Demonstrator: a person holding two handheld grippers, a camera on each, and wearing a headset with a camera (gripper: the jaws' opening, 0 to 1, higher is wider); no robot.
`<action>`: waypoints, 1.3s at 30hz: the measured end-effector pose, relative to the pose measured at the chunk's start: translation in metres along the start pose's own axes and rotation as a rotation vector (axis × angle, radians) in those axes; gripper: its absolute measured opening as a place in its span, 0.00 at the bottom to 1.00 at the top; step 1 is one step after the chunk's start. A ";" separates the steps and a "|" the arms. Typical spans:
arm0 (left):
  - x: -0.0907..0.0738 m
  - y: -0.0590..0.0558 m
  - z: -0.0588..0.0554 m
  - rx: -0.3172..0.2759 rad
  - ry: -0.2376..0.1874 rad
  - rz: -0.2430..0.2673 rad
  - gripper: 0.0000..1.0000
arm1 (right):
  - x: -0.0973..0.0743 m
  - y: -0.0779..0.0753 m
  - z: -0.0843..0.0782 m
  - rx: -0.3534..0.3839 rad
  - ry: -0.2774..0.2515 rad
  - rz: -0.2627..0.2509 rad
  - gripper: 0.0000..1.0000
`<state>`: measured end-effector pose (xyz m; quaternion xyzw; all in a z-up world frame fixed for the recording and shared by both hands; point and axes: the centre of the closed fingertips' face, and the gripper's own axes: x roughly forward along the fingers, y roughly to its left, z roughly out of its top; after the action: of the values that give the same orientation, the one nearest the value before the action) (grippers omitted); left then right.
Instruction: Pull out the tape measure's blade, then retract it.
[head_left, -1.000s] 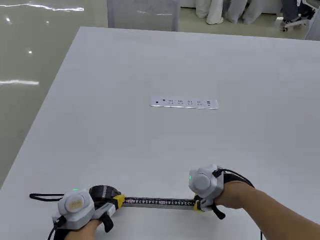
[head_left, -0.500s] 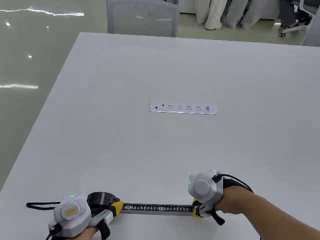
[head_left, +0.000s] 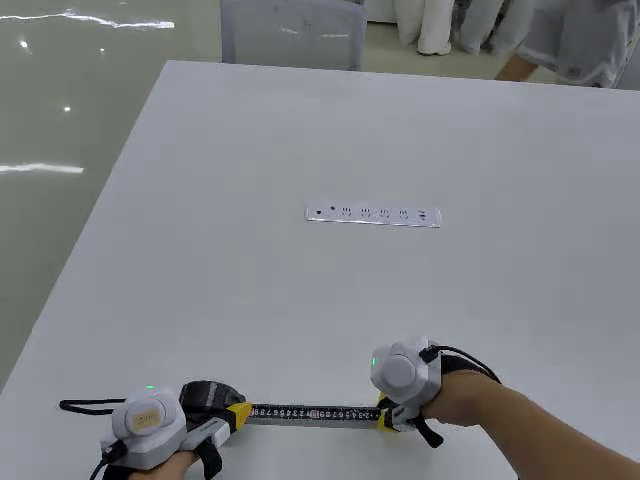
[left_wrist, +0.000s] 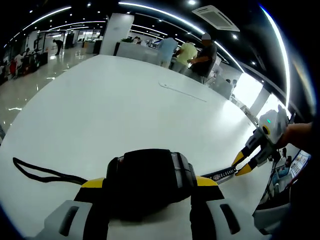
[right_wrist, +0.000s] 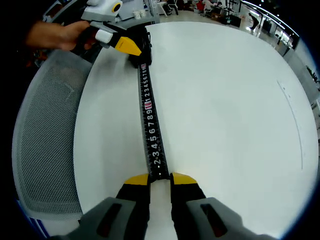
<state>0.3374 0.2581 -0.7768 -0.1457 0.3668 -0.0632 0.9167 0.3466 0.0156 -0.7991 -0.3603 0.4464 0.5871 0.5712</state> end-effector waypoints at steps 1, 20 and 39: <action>0.000 0.000 0.000 0.000 0.002 0.000 0.62 | 0.000 0.000 0.000 0.001 0.000 0.000 0.14; 0.000 0.001 -0.001 -0.010 0.022 -0.005 0.62 | 0.005 0.005 0.014 0.024 -0.021 0.007 0.14; 0.000 0.001 -0.001 -0.025 0.030 -0.019 0.62 | 0.010 0.007 0.028 0.034 -0.036 0.011 0.14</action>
<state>0.3365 0.2584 -0.7779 -0.1596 0.3799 -0.0693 0.9085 0.3408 0.0462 -0.7983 -0.3376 0.4479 0.5891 0.5817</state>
